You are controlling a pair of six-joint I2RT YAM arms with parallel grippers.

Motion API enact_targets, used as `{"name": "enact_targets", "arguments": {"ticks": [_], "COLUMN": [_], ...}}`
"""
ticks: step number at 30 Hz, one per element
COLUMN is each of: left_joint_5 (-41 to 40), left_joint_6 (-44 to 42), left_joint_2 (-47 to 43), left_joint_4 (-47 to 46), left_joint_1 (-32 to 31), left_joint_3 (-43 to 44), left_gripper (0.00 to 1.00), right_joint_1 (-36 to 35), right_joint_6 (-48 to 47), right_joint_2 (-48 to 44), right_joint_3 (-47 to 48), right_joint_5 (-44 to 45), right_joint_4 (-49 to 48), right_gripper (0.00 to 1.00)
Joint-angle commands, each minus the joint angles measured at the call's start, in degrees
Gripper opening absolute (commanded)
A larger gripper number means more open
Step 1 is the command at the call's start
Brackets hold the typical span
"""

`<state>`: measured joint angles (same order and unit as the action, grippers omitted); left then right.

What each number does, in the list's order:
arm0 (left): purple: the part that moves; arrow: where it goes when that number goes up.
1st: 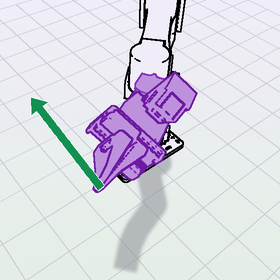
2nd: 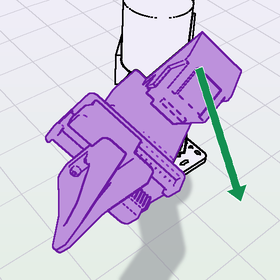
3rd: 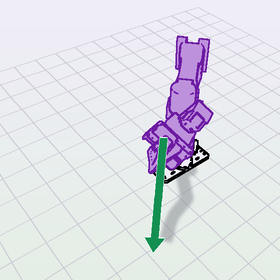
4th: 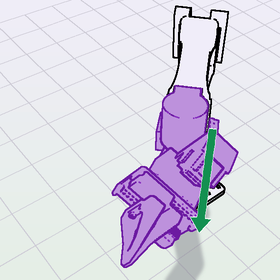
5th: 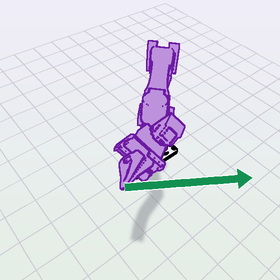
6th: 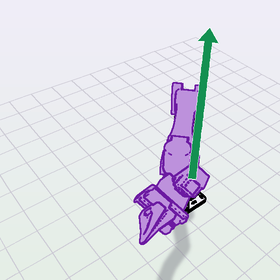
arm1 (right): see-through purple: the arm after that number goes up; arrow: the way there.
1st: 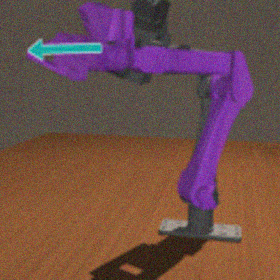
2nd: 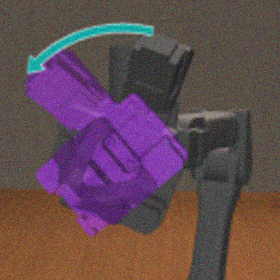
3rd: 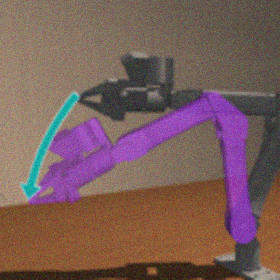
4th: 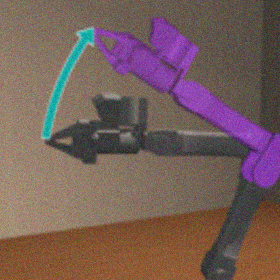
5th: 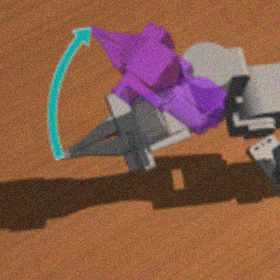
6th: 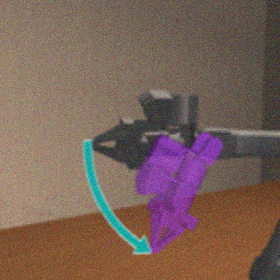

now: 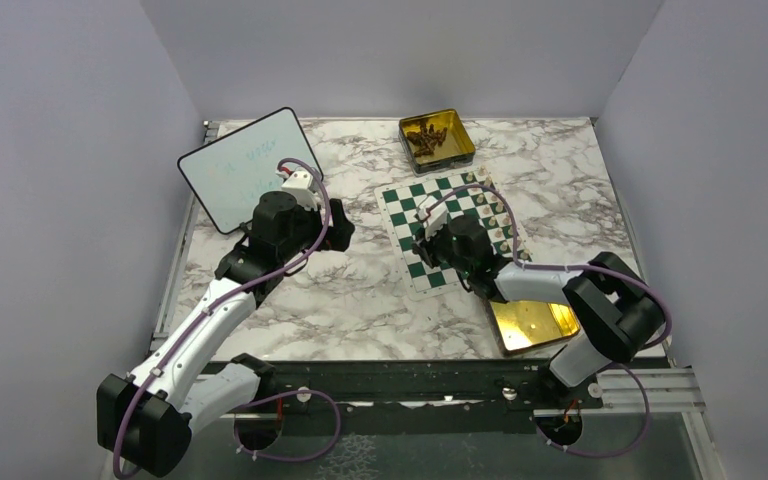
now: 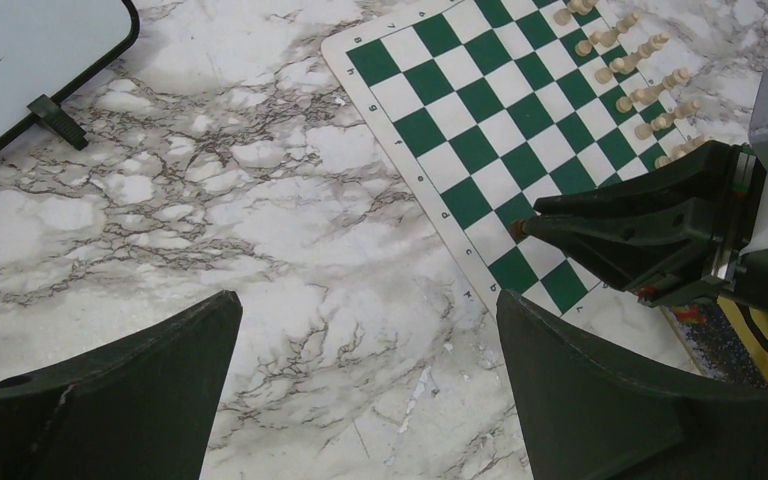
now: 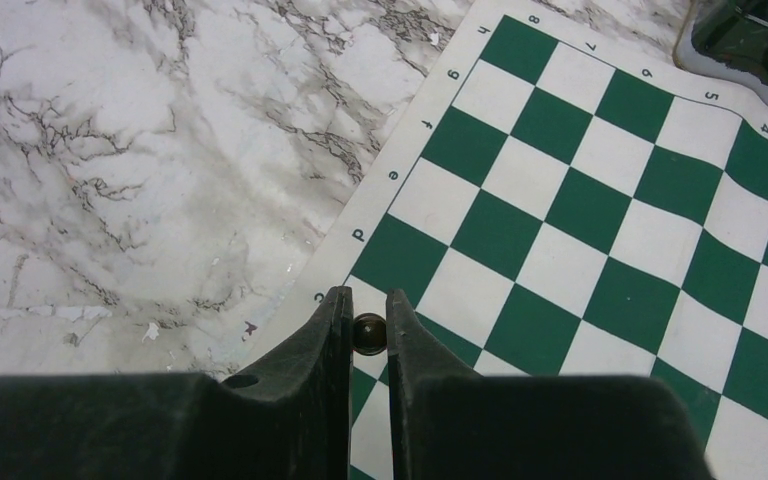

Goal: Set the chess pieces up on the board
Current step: Place the chess piece on the chessboard.

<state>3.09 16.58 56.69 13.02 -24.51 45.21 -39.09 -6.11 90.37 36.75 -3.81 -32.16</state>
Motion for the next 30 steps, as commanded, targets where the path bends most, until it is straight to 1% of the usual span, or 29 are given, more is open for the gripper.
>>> {"name": "enact_targets", "arguments": {"ticks": [1,12,30], "left_joint_5": [-1.8,-2.3,-1.9], "left_joint_6": [-0.5,-0.7,-0.6], "left_joint_2": [-1.0,-1.1,-1.3], "left_joint_4": [0.5,0.6,0.6], "left_joint_1": [-0.2,-0.2,-0.2], "left_joint_3": [-0.2,-0.2,-0.2], "left_gripper": [0.99,0.99,0.99], "right_joint_1": [-0.8,-1.9,-2.8], "right_joint_6": [-0.9,-0.2,-1.1], "right_joint_2": [0.1,5.6,7.4], "right_joint_3": [-0.9,0.2,0.5], "right_joint_5": [1.8,1.9,3.5], "right_joint_4": [-4.4,-6.5,-6.5], "right_gripper": [0.13,0.13,0.14]}}
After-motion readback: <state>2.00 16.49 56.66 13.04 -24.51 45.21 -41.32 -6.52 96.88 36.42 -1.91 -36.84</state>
